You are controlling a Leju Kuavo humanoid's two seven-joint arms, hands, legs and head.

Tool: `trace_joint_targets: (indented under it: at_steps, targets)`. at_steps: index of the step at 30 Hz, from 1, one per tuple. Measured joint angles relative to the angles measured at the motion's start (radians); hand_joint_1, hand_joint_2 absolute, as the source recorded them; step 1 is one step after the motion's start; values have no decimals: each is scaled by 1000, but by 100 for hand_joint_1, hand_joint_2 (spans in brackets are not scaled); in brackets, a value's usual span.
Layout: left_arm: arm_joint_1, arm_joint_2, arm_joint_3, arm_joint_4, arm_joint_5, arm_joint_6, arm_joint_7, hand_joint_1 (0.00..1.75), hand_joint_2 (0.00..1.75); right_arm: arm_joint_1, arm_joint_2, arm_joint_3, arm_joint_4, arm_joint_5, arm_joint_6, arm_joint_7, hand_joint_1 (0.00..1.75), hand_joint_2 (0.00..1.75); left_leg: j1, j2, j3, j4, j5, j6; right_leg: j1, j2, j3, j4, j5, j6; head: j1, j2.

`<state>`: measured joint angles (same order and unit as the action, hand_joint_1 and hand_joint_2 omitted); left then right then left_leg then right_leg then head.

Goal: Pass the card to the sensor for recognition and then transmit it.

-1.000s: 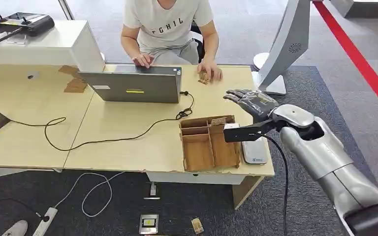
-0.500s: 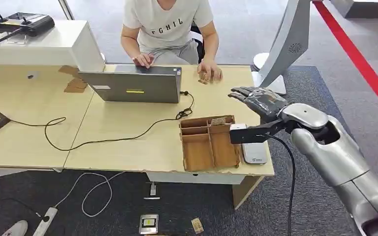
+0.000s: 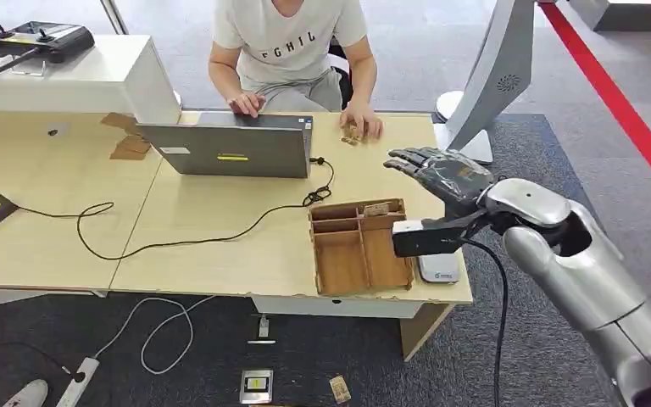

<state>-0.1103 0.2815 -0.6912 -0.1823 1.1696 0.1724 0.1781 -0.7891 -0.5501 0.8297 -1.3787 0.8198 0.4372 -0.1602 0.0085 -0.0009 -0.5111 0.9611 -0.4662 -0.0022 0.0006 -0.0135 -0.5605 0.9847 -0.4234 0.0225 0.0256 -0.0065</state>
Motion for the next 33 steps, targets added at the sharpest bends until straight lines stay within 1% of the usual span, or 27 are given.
trace_joint_targets:
  at_steps: [5,8,11,14,17,21,24,27,29,31,33]
  targets:
    - [0,0,-1,0,-4,-9,-2,0,175,8,-1,1,-27,-12,1,5,0,175,0,0,0,0,0,0,0,0,0,0,0,0,0,0]
    - [0,0,-2,0,-7,-21,-6,0,175,25,1,5,-43,-12,-16,5,0,175,0,0,0,0,0,0,0,0,0,0,0,0,0,0]
    - [-1,0,-8,0,-12,-24,-8,0,175,46,13,17,-50,-5,-58,6,0,175,0,0,0,0,0,0,0,0,0,0,0,0,0,0]
    - [-3,0,-16,0,-10,-22,-9,0,175,65,40,21,-50,6,-128,10,0,175,0,0,-1,0,0,0,0,0,0,0,0,0,0,0]
    - [-4,0,-23,0,-7,-18,-9,0,175,69,64,23,-47,11,-165,15,0,175,0,0,0,0,0,0,0,0,0,0,0,0,0,0]
    - [-4,0,-27,0,-7,-17,-8,0,175,69,84,24,-47,13,-163,22,0,175,0,0,0,0,0,0,0,0,0,0,0,0,0,0]
    - [-5,0,-28,0,-11,-17,-2,0,175,65,91,24,-47,0,-131,47,0,175,0,0,0,0,0,0,0,0,0,0,0,0,0,0]
    - [-6,1,-35,0,-20,-18,-2,0,175,44,93,24,-52,0,-94,54,0,175,0,0,-1,0,0,0,0,0,0,0,0,0,0,0]
    - [-6,5,-44,0,-24,-25,-3,0,175,19,90,24,-54,0,-81,35,0,175,0,0,0,0,0,0,0,0,0,0,0,0,0,0]
    - [-6,7,-48,0,-32,-30,-10,0,175,-9,83,24,-61,14,-76,-6,0,175,0,0,0,0,0,0,0,0,0,0,0,0,1,0]
    - [-6,13,-52,0,-38,-39,-15,0,175,-59,69,24,-56,38,-77,-73,0,175,0,0,-1,0,0,0,0,0,-1,0,0,0,0,0]
